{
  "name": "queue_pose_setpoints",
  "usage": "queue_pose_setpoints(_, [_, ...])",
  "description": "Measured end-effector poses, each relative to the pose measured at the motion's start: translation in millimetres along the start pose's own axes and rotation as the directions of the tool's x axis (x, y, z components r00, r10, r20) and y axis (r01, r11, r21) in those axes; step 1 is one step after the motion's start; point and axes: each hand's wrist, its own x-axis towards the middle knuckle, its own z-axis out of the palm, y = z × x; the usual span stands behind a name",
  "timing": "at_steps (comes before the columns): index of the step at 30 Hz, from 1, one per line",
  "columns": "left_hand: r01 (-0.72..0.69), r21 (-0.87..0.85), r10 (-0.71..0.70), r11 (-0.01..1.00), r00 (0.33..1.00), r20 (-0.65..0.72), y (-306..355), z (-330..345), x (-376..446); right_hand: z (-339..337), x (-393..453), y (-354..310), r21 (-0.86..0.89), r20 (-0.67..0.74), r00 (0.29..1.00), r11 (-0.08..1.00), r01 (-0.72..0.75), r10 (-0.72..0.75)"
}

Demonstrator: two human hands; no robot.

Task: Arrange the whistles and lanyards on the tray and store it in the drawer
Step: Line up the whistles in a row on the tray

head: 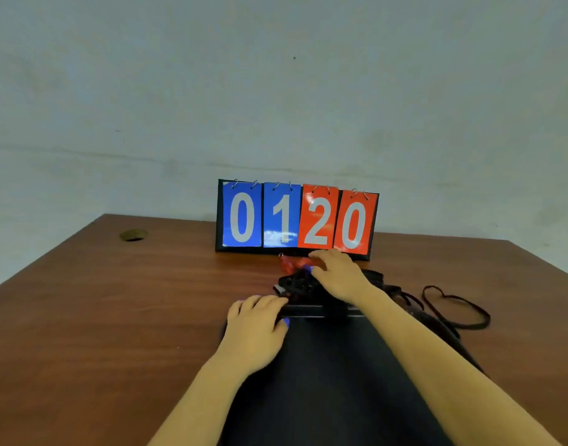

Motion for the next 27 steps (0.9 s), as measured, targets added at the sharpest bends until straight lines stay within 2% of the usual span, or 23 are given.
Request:
queue_pose_setpoints(2, [0.007, -0.005, -0.007, 1.000, 1.000, -0.018, 1.1, -5.7, -0.9, 12.7, -3.4, 12.4, -0.029, 0.067, 0.997, 0.999, -0.041, 0.043])
queue_pose_setpoints(3, [0.023, -0.047, -0.024, 0.999, 0.999, -0.021, 1.6, -7.6, -0.9, 19.9, -6.4, 19.4, -0.031, 0.059, 0.996, 0.998, -0.059, 0.061])
queue_pose_setpoints(6, [0.178, -0.303, -0.207, 0.936, 0.976, -0.065, 2.7, -12.9, 5.2, 30.4, -11.3, 31.9, -0.038, -0.090, 0.995, 0.999, -0.038, 0.035])
queue_pose_setpoints(9, [0.320, -0.299, -0.365, 0.899, 0.924, -0.111, 0.3, -13.1, 25.8, 29.9, -7.2, 34.5, 0.032, -0.055, 0.998, 0.999, -0.017, 0.019])
queue_pose_setpoints(14, [0.327, -0.226, -0.344, 0.918, 0.938, -0.041, 11.0, -4.5, 61.6, 28.1, -7.0, 35.3, 0.135, -0.077, 0.996, 0.990, -0.041, 0.052])
queue_pose_setpoints(17, [0.373, -0.106, -0.374, 0.922, 0.927, 0.014, 19.8, -7.2, 63.0, 20.0, -8.4, 32.9, 0.284, -0.037, 0.995, 0.955, -0.083, 0.097])
queue_pose_setpoints(19, [0.381, -0.106, -0.379, 0.918, 0.924, 0.042, 22.3, -10.1, 61.9, 15.3, -8.8, 32.3, 0.352, -0.025, 0.989, 0.927, -0.128, 0.147])
queue_pose_setpoints(27, [0.315, -0.221, -0.300, 0.923, 0.949, 0.099, 19.3, -16.0, 60.2, 23.1, 0.8, 23.8, 0.136, -0.017, 0.962, 0.954, -0.267, 0.272])
